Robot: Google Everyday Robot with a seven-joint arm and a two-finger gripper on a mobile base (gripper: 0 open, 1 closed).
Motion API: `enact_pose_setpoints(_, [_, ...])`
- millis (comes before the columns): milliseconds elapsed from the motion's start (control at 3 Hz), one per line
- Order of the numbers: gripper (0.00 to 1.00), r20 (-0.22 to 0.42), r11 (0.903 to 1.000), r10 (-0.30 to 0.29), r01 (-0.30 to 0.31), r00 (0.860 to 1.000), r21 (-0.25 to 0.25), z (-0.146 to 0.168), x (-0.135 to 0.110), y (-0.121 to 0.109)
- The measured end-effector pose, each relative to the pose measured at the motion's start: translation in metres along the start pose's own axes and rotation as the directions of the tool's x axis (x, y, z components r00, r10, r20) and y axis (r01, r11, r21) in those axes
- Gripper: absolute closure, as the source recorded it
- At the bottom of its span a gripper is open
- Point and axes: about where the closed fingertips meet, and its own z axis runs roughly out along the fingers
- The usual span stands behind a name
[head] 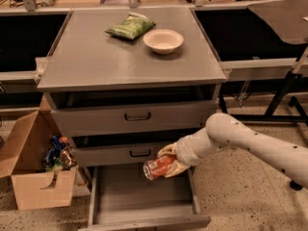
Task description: Pick coke can from bottom drawer and place on counter
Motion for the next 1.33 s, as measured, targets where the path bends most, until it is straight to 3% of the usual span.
enact_pose_setpoints(333, [1.0,-0.02,0.9934,-0.114,0.115,0.993,0.009,-0.057,-0.078,-0.029])
enact_pose_setpoints(667, [1.0,-0.06,0.9799,-0.199,0.199,0.978,-0.001,-0.094,-0.129,-0.058])
enact_pose_setpoints(1000, [1.0,-0.066,0.9767,-0.214,0.215,0.975,-0.003,-0.101,-0.137,-0.063])
enact_pose_setpoints(1333, [1.0,-0.059,0.9728,-0.222,0.225,0.973,0.055,-0.119,-0.148,-0.075])
